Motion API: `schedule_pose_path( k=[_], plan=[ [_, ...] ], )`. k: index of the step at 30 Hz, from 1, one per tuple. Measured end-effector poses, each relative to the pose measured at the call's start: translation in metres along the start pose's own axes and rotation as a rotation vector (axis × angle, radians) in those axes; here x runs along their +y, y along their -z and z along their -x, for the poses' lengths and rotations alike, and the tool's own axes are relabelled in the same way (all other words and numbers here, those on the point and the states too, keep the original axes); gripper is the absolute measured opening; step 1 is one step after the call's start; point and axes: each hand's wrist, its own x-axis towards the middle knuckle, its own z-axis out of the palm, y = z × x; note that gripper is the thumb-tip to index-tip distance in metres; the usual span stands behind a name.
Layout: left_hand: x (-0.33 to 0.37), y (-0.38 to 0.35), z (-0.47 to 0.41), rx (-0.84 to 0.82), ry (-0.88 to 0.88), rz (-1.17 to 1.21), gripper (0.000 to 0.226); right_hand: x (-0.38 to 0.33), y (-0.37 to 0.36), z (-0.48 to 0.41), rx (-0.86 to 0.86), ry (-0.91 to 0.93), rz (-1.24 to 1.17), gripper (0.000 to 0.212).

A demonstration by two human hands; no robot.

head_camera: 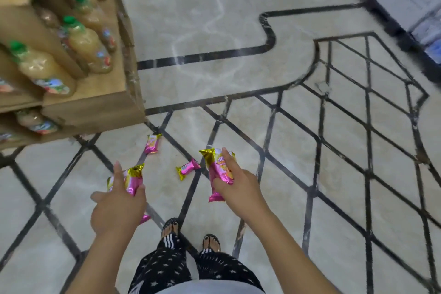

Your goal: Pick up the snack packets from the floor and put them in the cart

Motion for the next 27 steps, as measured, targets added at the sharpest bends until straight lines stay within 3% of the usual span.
schedule_pose_path(
  k=[9,16,27],
  plan=[
    [-0.121,0.058,0.004,0.136,0.4,0.152,0.071,-0.096,-0.108,-0.032,-0.358,0.312,0.306,0.073],
    [-0.23,0.103,0.0,0.27,0.54,0.246,0.068,-0.187,-0.231,-0.028,-0.537,0.481,0.401,0.072],
    [-0.421,0.205,-0.045,0.429,0.662,0.3,0.071,-0.351,-0.43,0.005,-0.64,0.723,0.425,0.063]
  ],
)
